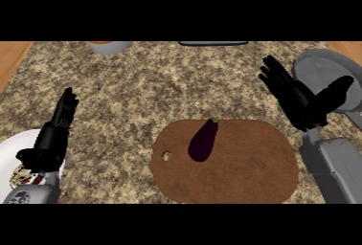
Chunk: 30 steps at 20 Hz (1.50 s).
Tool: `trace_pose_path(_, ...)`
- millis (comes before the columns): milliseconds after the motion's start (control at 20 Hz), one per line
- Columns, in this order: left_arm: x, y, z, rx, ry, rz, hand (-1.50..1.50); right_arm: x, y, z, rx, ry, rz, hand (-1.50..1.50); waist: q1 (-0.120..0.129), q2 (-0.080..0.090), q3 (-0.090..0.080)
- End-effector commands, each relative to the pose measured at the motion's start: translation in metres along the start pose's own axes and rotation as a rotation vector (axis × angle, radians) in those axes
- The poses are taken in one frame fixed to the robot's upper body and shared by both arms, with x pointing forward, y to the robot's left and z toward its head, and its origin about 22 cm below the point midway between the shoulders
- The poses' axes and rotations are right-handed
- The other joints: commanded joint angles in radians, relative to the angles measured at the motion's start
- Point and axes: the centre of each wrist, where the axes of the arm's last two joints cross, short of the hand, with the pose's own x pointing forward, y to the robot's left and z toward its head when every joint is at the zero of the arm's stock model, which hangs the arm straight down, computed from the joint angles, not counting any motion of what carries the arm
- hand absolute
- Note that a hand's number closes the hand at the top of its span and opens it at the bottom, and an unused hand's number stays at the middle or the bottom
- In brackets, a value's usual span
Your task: Pick the eggplant from the cutting board and place it in the pan
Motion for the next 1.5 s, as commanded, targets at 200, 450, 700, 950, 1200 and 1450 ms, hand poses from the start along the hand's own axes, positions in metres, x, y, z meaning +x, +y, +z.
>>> trace_pose_path(200, 0.02, -0.046, 0.004, -0.12, -0.045, 0.143, 0.0, 0.032, 0.043, -0.007, -0.098, -0.189, -0.03, 1.5, 0.016, 0.015, -0.013)
trace_pose_path(450, 0.009, -0.062, 0.028, -0.174, 0.03, 0.227, 0.0, -0.004, 0.018, 0.039, -0.445, -0.001, 0.187, -1.5, -0.02, 0.003, -0.015)
trace_pose_path(700, 0.017, -0.075, 0.028, -0.18, 0.012, 0.224, 0.0, 0.009, 0.023, 0.095, -0.333, 0.031, 0.411, -1.5, -0.007, 0.011, -0.014)
trace_pose_path(950, 0.026, -0.094, 0.031, -0.194, -0.001, 0.235, 0.0, 0.062, 0.035, 0.079, -0.276, 0.096, 0.525, -1.5, 0.017, 0.016, -0.014)
trace_pose_path(1200, 0.024, -0.088, 0.031, -0.219, 0.018, 0.236, 0.0, 0.071, 0.044, 0.058, -0.142, 0.225, 0.636, -1.5, 0.026, 0.019, -0.014)
trace_pose_path(1450, 0.032, -0.08, 0.023, -0.219, 0.002, 0.241, 0.0, 0.072, 0.07, 0.015, -0.012, 0.39, 0.759, -1.5, 0.046, 0.021, -0.014)
